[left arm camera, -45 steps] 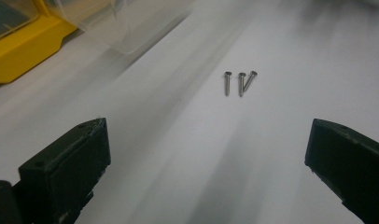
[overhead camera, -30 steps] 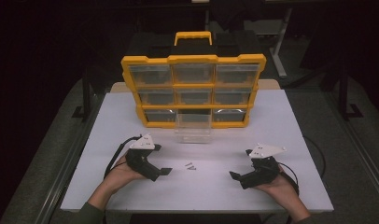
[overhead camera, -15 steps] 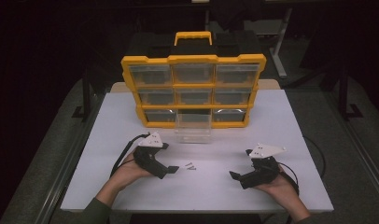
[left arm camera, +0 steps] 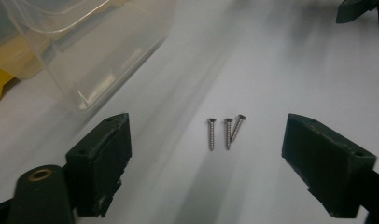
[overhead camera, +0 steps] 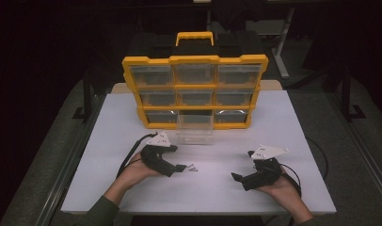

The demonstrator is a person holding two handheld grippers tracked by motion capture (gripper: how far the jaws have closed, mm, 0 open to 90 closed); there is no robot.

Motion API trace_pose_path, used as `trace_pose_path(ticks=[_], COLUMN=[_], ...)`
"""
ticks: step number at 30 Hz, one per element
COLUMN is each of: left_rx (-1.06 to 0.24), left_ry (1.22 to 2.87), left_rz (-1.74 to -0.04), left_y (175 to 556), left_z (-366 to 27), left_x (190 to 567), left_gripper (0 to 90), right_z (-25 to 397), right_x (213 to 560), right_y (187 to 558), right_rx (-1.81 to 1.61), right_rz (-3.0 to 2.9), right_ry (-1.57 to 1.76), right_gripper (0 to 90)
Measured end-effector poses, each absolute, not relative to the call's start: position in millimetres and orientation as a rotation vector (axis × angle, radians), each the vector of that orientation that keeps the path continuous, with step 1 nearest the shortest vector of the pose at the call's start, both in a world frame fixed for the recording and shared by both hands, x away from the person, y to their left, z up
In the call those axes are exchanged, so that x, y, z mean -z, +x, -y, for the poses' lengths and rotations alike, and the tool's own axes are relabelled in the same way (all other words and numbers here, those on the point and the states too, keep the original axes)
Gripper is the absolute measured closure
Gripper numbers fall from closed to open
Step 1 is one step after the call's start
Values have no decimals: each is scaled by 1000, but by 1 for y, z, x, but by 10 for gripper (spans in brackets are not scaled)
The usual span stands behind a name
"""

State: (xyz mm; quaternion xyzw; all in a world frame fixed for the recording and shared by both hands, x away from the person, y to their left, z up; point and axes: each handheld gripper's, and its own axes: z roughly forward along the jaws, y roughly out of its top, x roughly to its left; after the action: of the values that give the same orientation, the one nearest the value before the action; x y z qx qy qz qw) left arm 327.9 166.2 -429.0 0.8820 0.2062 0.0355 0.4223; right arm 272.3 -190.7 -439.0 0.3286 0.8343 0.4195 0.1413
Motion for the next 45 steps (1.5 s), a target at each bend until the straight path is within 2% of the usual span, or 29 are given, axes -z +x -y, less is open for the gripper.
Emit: trace_pose_path(ticks=[4,22,45], left_rx=[-89,-49,0], left_ry=[2216,2249,2323], left_rz=[-519,-471,-471], left_y=[329,339,342], left_z=[-163,-143,-129], left_x=[429,434,451], left_gripper=[219,568,797], right_z=[191,191,190], right_x=[439,439,438], right_y=[272,272,271], right_rx=[-1212,-1212,-1213], right_rz=[-2408,-2411,-2412], right_ry=[948,950,948], right_gripper=[0,0,0])
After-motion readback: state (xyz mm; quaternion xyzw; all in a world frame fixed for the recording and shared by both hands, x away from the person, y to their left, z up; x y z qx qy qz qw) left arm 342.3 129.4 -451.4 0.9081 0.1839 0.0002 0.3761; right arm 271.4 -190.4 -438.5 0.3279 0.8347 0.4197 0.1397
